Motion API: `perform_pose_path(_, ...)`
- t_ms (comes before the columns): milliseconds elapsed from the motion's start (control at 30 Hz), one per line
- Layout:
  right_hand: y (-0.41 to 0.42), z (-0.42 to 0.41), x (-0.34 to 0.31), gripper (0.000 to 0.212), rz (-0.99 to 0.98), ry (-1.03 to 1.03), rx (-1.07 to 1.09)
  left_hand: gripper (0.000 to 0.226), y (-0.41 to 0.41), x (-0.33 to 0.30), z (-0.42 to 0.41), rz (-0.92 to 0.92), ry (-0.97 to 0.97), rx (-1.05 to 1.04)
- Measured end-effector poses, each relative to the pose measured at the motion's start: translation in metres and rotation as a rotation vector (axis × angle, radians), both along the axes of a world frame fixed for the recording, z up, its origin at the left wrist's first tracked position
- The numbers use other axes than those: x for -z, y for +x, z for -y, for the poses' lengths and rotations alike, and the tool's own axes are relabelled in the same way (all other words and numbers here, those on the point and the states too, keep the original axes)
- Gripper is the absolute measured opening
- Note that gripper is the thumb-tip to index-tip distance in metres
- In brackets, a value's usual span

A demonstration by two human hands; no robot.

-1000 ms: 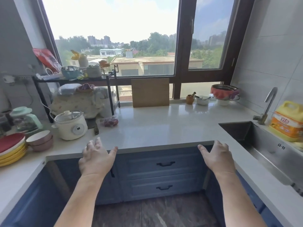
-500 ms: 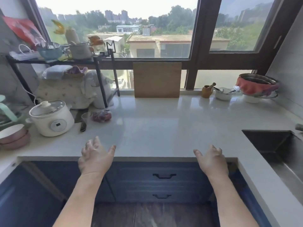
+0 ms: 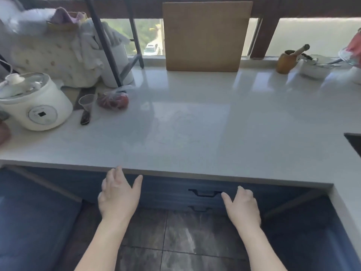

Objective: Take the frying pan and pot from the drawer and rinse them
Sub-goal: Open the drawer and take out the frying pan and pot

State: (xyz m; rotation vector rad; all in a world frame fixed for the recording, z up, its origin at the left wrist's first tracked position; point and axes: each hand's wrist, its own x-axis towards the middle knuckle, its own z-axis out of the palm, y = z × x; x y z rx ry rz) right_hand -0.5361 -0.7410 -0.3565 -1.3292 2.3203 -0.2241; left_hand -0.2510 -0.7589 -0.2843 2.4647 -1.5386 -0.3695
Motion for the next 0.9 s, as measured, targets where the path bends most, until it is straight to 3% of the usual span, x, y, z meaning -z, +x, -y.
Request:
perform_pose_path(167,0.027,0.022,0.065,0.05,-0.017,0.058,-0.11,0.076,0.012,0.045,0.008,0.016,0.015,0.017)
perform_pose_path(467,0.055,0.051,0.157,0.062,-0.076,0.211,-0.376,0.074,0.034,0.091,0.002,0.046,0.03,0.045)
perform_pose_path(900,0.057,0.031,0.185,0.066,-0.066,0.228,-0.381,0.075,0.032,0.104,-0.024,0.051,0.027,0.1)
